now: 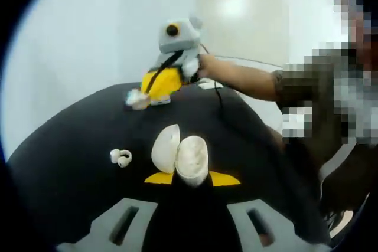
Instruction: Pick up three earphones and place each one into its charging case using tactile feedback, ensure that each earphone is properly inserted and securely positioned inside the case.
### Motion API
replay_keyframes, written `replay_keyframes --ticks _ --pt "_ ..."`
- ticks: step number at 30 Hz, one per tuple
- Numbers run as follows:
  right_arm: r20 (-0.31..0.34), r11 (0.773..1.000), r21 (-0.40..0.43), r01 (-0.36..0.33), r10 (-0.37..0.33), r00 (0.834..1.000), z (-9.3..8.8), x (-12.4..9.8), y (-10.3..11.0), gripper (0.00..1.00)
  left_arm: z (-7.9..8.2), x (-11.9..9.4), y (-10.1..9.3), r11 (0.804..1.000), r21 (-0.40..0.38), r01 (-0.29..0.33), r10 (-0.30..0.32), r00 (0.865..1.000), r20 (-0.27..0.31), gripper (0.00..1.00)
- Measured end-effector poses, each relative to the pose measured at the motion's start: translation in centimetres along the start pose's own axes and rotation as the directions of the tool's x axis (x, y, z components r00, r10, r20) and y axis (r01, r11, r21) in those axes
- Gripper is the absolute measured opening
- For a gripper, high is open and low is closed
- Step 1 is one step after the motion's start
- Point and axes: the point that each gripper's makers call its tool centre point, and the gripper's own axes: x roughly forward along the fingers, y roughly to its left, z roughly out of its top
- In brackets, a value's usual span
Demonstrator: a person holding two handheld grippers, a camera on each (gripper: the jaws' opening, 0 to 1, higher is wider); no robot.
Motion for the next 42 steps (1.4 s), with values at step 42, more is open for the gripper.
replay_keyframes --ticks 42 --pt "-0.302 0.997 0.039 -0.072 0.081 0.95 -5.1 3.6 2.7 0.07 0.0 0.0 -0.6 0.997 0.078 0.004 -0.004 1.0 -0.005 0.17"
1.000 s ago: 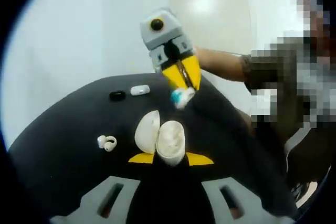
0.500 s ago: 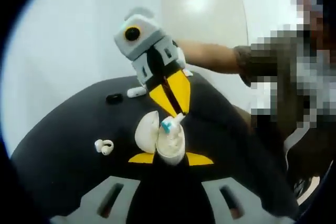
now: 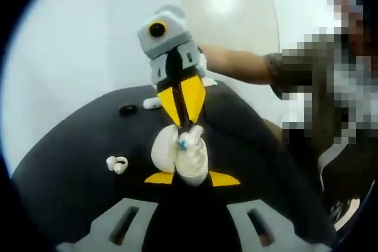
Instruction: Pick up three earphones and place each one into its charging case using tactile feedback, ensure that each earphone is properly inserted and securely positioned inside the case.
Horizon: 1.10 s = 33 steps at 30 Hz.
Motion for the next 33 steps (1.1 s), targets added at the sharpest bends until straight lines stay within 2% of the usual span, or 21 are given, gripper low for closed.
replay_keyframes --ticks 3,5,7,10,12,14,16,17,18,19,20,21,22,23,24,27,28,29,31,32,33 --pt "0.024 0.999 -0.037 0.04 -0.039 0.999 0.2 -0.3 -0.1 0.08 0.0 0.0 0.0 1.0 -0.003 0.0 0.0 1.0 0.001 0.17" --pt "0.066 0.99 -0.108 0.086 -0.08 0.995 0.9 -0.6 0.2 0.1 0.0 0.0 0.1 1.0 -0.009 -0.001 0.001 1.0 0.001 0.17" --pt "0.123 0.969 -0.204 0.14 -0.117 0.986 1.6 -0.9 1.1 0.16 -0.1 0.0 0.1 1.0 -0.014 0.0 0.0 1.0 0.002 0.17" --pt "0.144 0.869 -0.434 0.239 -0.195 0.97 1.1 -0.6 2.2 0.14 -0.1 0.0 0.1 1.0 -0.014 -0.001 0.001 1.0 0.002 0.17" --pt "0.123 0.802 -0.538 0.259 -0.229 0.966 0.2 0.0 2.5 0.12 -0.1 0.0 0.1 1.0 -0.009 -0.003 0.003 1.0 0.001 0.17" --pt "0.103 0.751 -0.604 0.267 -0.259 0.96 -0.5 0.5 2.3 0.11 -0.1 0.0 0.1 1.0 -0.009 -0.003 0.003 1.0 0.0 0.17" --pt "0.109 0.733 -0.627 0.263 -0.252 0.962 -0.7 0.9 2.5 0.11 -0.1 0.0 0.1 1.0 -0.008 -0.004 0.004 1.0 0.001 0.17" --pt "0.104 0.716 -0.645 0.266 -0.262 0.959 -0.8 1.0 2.4 0.11 -0.1 0.0 0.1 1.0 -0.009 -0.004 0.004 1.0 0.001 0.17" --pt "0.105 0.696 -0.658 0.288 -0.294 0.95 -0.8 1.1 1.8 0.11 -0.1 0.0 0.1 1.0 -0.007 -0.004 0.004 1.0 0.001 0.17" --pt "0.083 0.658 -0.695 0.289 -0.325 0.942 -1.1 1.2 1.2 0.11 -0.1 0.0 0.1 1.0 -0.005 -0.004 0.004 1.0 0.001 0.17" --pt "0.08 0.635 -0.716 0.291 -0.34 0.937 -1.2 1.2 0.8 0.11 -0.1 0.0 0.1 1.0 -0.002 -0.004 0.004 1.0 0.002 0.17" --pt "0.075 0.623 -0.725 0.294 -0.354 0.932 -1.3 1.2 0.5 0.1 -0.1 0.0 0.1 1.0 -0.001 -0.004 0.004 1.0 0.002 0.17" --pt "0.081 0.634 -0.717 0.288 -0.335 0.939 -1.2 1.2 0.6 0.1 -0.2 0.0 0.2 1.0 -0.001 -0.006 0.006 1.0 0.002 0.17" --pt "0.101 0.665 -0.686 0.296 -0.317 0.943 -0.9 1.1 0.8 0.09 -0.2 0.0 0.1 1.0 -0.002 -0.004 0.004 1.0 0.003 0.17" --pt "0.101 0.683 -0.667 0.298 -0.314 0.944 -0.8 1.0 0.6 0.09 -0.2 0.0 0.1 1.0 0.0 -0.004 0.004 1.0 0.002 0.17" --pt "0.129 0.718 -0.622 0.311 -0.298 0.946 -0.6 0.6 0.3 0.08 -0.2 -0.1 0.1 1.0 -0.001 -0.004 0.004 1.0 0.002 0.17" --pt "0.139 0.742 -0.594 0.312 -0.287 0.948 -0.5 0.4 0.2 0.08 -0.2 -0.1 0.1 1.0 0.001 -0.004 0.004 1.0 0.003 0.17" --pt "0.147 0.774 -0.556 0.304 -0.268 0.952 -0.3 0.2 0.2 0.08 -0.2 -0.1 0.1 1.0 0.003 -0.004 0.004 1.0 0.002 0.17" --pt "0.193 0.856 -0.429 0.288 -0.225 0.955 0.3 -0.3 0.1 0.08 -0.2 -0.1 0.1 1.0 0.006 -0.005 0.005 1.0 0.002 0.17" --pt "0.22 0.903 -0.336 0.267 -0.201 0.955 0.7 -0.7 0.0 0.08 -0.2 -0.1 0.1 1.0 0.007 -0.005 0.005 1.0 0.001 0.17" --pt "0.207 0.929 -0.283 0.24 -0.185 0.961 0.5 -0.9 -0.1 0.08 -0.2 -0.1 0.1 1.0 0.009 -0.006 0.006 1.0 0.001 0.17"
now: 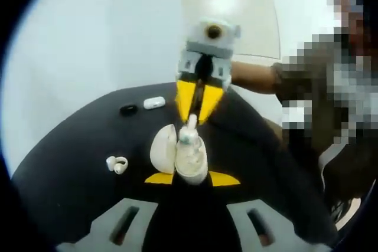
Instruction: Pick up three earphones and place each one into its charging case using tactile feedback, ensure that each earphone is properly inserted and securely positioned inside the case.
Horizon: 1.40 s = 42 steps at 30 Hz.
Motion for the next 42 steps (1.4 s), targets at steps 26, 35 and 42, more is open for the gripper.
replay_keyframes --ticks 26,35,42 --pt "-0.148 0.99 0.095 -0.103 0.116 0.982 -1.5 1.4 0.8 0.08 0.2 0.1 0.0 0.999 0.035 -0.01 0.01 1.0 -0.004 0.17" --pt "-0.086 0.991 0.093 -0.098 0.106 0.991 -0.6 0.9 0.8 0.08 0.2 0.1 0.1 0.999 0.032 -0.01 0.01 1.0 -0.003 0.17" --pt "-0.089 0.99 0.084 -0.111 0.118 0.989 1.1 2.1 2.1 0.08 0.1 0.1 0.1 1.0 0.029 -0.011 0.011 1.0 -0.001 0.17"
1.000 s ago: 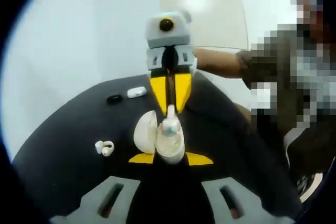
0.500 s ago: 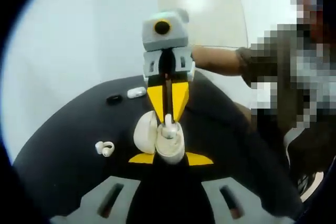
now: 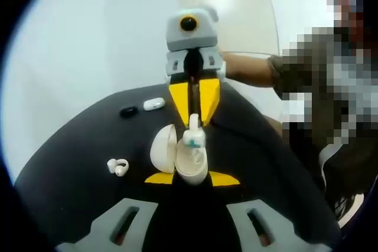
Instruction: Pick up three earphones and place each one into its charging case using tactile feedback, ensure that each earphone is properly inserted and securely positioned inside the case.
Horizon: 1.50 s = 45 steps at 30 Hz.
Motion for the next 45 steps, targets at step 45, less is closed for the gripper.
replay_keyframes --ticks 45 --pt "-0.121 0.863 0.317 0.394 -0.375 0.919 -7.0 -7.0 -6.5 0.15 -0.1 0.1 0.0 1.0 0.007 -0.002 0.002 1.0 -0.002 0.17"
